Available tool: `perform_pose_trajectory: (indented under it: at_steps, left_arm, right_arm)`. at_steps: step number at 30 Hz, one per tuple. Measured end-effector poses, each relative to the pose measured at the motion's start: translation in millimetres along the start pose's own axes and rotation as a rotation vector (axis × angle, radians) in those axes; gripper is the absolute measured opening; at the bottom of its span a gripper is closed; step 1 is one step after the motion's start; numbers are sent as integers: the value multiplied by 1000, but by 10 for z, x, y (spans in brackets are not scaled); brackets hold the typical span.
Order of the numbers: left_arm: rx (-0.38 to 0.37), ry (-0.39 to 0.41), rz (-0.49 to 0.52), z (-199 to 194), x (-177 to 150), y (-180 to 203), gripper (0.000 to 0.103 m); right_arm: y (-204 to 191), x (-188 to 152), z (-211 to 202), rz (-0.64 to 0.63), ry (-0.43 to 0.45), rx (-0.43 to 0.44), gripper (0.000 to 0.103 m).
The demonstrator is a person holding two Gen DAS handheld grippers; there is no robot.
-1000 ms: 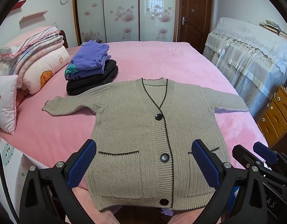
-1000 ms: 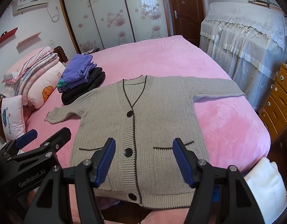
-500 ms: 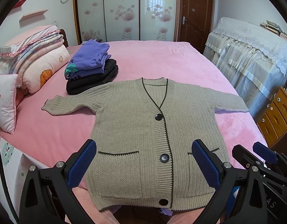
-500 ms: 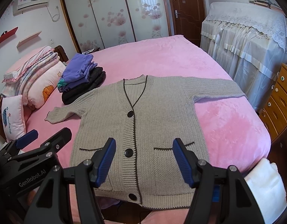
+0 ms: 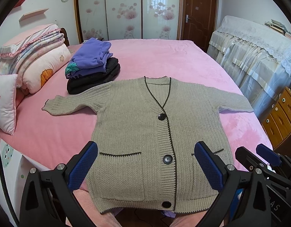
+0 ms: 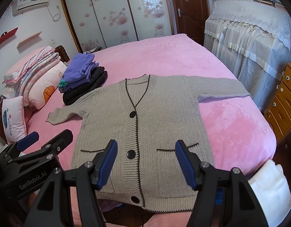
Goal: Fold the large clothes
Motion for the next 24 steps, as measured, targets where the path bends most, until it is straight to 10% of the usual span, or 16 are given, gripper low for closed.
perform_pose_trajectory:
  at_steps: [24]
  left_arm:
    - [-56, -15, 17, 266, 189, 58, 102]
  right_arm:
    - [49, 193, 180, 1, -9, 9, 65]
Point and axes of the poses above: each gripper's, at about its wrist camera, not at the fingertips, and z roughly the way its jaws point, y to its right, x to its top, the point moved 4 cm from there along z, roughly the way its jaws point, and after that the axes turned 4 degrees about -x, right-handed, at the moved point
